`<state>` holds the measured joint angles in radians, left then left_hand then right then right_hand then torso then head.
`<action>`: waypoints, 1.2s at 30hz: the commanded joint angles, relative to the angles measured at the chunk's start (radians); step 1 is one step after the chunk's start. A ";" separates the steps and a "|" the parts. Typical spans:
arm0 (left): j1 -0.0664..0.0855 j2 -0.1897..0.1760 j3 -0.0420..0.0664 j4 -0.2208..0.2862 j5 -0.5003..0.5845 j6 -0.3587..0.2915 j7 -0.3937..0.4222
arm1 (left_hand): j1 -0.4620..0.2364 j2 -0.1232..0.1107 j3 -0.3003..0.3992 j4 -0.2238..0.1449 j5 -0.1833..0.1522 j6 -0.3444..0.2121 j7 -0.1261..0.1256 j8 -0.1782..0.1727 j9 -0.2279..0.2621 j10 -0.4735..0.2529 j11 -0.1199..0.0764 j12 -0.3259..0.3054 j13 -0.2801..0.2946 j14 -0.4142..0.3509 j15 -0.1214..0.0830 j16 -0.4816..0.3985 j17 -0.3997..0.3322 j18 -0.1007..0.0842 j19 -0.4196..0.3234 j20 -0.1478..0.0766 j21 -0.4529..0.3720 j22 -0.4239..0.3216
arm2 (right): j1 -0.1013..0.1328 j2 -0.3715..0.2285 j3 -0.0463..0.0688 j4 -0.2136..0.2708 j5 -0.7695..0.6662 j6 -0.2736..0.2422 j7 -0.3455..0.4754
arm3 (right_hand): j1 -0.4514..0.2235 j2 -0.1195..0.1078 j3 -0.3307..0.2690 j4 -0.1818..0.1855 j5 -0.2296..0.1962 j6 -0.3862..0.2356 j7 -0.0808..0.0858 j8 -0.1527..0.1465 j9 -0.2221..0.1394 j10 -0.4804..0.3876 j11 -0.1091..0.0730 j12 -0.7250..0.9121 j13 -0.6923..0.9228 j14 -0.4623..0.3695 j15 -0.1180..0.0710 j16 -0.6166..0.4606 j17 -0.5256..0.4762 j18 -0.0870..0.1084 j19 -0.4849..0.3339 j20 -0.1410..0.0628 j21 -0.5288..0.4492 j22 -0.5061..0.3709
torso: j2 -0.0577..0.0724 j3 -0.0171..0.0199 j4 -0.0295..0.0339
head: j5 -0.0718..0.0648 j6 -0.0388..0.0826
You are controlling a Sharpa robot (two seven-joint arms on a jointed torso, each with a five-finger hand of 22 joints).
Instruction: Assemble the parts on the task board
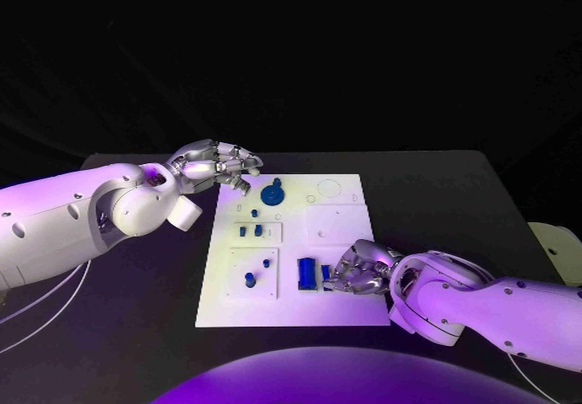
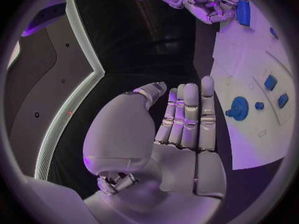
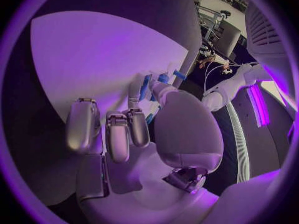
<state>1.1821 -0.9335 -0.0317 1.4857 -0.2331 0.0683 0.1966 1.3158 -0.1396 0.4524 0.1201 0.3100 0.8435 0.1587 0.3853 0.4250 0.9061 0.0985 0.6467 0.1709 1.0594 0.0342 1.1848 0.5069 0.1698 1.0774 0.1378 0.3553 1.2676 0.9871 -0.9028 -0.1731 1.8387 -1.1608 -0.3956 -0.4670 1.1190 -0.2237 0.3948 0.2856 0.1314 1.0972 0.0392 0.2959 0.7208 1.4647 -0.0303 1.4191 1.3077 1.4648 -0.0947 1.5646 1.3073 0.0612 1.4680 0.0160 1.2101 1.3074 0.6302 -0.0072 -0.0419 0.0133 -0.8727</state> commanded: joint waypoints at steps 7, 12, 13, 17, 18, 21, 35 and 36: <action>0.000 0.001 0.001 0.002 -0.003 0.016 0.006 | 0.004 -0.001 0.002 0.004 0.004 -0.007 0.000 0.004 0.001 -0.008 0.001 0.003 -0.002 -0.009 0.000 -0.005 0.001 0.009 0.008 0.001 -0.004 -0.001 | -0.003 0.000 -0.001 0.003 -0.004 0.007 0.015 | 0.011 0.002 -0.001 -0.002 -0.001 0.006 -0.004 -0.003 -0.002 0.030 -0.004 0.006 0.151 0.106 0.002 0.006 0.263 0.003 0.024 0.001 0.002 0.178 | -0.001 -0.0009 0.0001 | 0.000 0.000; 0.000 -0.001 0.001 0.002 -0.003 0.015 0.007 | 0.004 -0.001 0.002 0.004 0.004 -0.007 0.000 0.004 0.001 -0.008 0.001 0.003 -0.002 -0.009 0.000 -0.005 0.001 0.009 0.008 0.001 -0.004 -0.001 | -0.001 -0.022 0.000 0.031 -0.006 -0.006 0.025 | 0.005 -0.007 -0.013 0.004 0.008 0.005 -0.001 -0.004 -0.003 0.029 -0.003 0.003 0.149 0.106 0.003 0.006 0.263 0.004 0.022 0.002 -0.003 0.177 | -0.001 -0.0010 0.0005 | -0.001 0.000; 0.000 -0.002 0.001 0.002 -0.003 0.015 0.007 | 0.004 -0.001 0.002 0.004 0.004 -0.007 0.000 0.004 0.001 -0.008 0.001 0.003 -0.002 -0.009 0.000 -0.005 0.001 0.009 0.008 0.001 -0.004 -0.001 | 0.000 -0.028 0.000 0.038 -0.007 -0.009 0.028 | -0.002 -0.011 -0.022 0.005 0.015 0.005 0.000 -0.005 -0.004 0.028 -0.002 0.002 0.149 0.106 0.004 0.006 0.263 0.004 0.022 0.002 -0.005 0.176 | -0.002 -0.0012 0.0001 | 0.000 0.000; 0.000 -0.006 0.000 0.003 0.001 0.007 0.012 | 0.003 -0.003 0.001 0.004 0.004 -0.007 0.000 0.004 0.002 -0.008 0.001 0.004 -0.002 -0.010 0.000 -0.005 0.001 0.009 0.008 0.001 -0.005 -0.001 | 0.019 -0.054 0.001 0.065 0.007 -0.037 0.066 | -0.028 -0.017 -0.055 0.007 0.019 -0.002 0.004 -0.010 -0.007 0.024 0.002 -0.005 0.144 0.106 0.006 0.006 0.262 0.006 0.018 0.004 -0.021 0.172 | -0.005 -0.0029 -0.0017 | -0.002 0.000; 0.000 -0.006 0.000 0.003 0.004 -0.001 0.019 | 0.003 -0.003 0.001 0.004 0.004 -0.007 0.000 0.004 0.002 -0.008 0.001 0.004 -0.002 -0.010 0.000 -0.005 0.001 0.009 0.008 0.001 -0.005 -0.001 | 0.027 -0.060 0.001 0.067 0.021 -0.048 0.090 | -0.031 -0.016 -0.063 0.006 0.020 -0.016 0.007 -0.016 -0.010 0.017 0.005 -0.017 0.135 0.103 0.009 0.001 0.252 0.010 0.012 0.006 -0.043 0.167 | -0.005 -0.0034 -0.0017 | -0.002 0.000; 0.000 -0.003 -0.001 0.002 0.022 -0.070 0.070 | 0.004 -0.004 0.000 0.004 0.003 -0.007 0.000 0.005 0.002 -0.008 0.001 0.004 -0.001 -0.010 0.000 -0.005 0.001 0.009 0.008 0.001 -0.005 -0.001 | 0.054 -0.069 0.001 0.050 0.104 -0.080 0.197 | -0.012 -0.008 -0.070 0.002 0.040 -0.085 0.031 -0.054 -0.029 -0.002 0.024 -0.046 0.113 0.097 0.023 -0.012 0.227 0.021 -0.008 0.017 -0.119 0.149 | -0.010 -0.0082 -0.0011 | -0.005 0.000; -0.022 0.079 -0.004 -0.122 0.207 -0.366 0.286 | 0.012 -0.027 0.008 0.044 -0.033 -0.040 0.023 -0.007 -0.013 -0.012 0.029 -0.108 -0.078 -0.109 0.030 -0.276 -0.120 0.008 -0.051 0.033 -0.187 -0.141 | 0.165 0.076 0.015 -0.362 0.696 -0.102 0.781 | 0.185 0.020 0.211 -0.192 0.097 -0.149 0.077 -0.056 -0.046 -0.409 0.068 -0.702 -0.428 -0.085 0.067 -0.329 -0.174 0.120 -0.271 0.063 -0.851 -0.097 | -0.063 -0.0262 -0.0042 | -0.016 0.103; -0.024 0.090 -0.004 -0.139 0.219 -0.374 0.295 | 0.014 -0.030 0.007 0.047 -0.035 -0.043 0.025 -0.011 -0.016 -0.010 0.032 -0.121 -0.086 -0.112 0.033 -0.308 -0.133 0.008 -0.055 0.035 -0.205 -0.159 | 0.167 0.092 0.018 -0.397 0.733 -0.092 0.808 | 0.184 0.023 0.223 -0.210 0.087 -0.151 0.081 -0.054 -0.046 -0.427 0.073 -0.737 -0.458 -0.133 0.071 -0.409 -0.251 0.119 -0.286 0.066 -0.869 -0.110 | -0.067 -0.0248 -0.0029 | -0.015 0.111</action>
<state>1.1593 -0.8523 -0.0361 1.3604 -0.0972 -0.2155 0.4019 1.3265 -0.1617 0.4604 0.1627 0.2788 0.8043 0.1837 0.3771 0.4109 0.8887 0.1310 0.5343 0.0905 0.9478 0.0636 0.8977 0.3832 0.1696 1.0213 0.1685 0.1626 1.1208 1.1532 -0.8241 -0.1562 1.4749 -0.6340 -0.5133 0.1320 1.2949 -0.2035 0.6106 0.0896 0.2262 0.9486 0.1127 0.2391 0.6738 1.0493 0.0413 0.7022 0.8678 1.3569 -0.0252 1.1998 1.0975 0.1705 1.1918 0.0809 0.3524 1.2053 0.5797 -0.0329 -0.0467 0.0000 -0.7858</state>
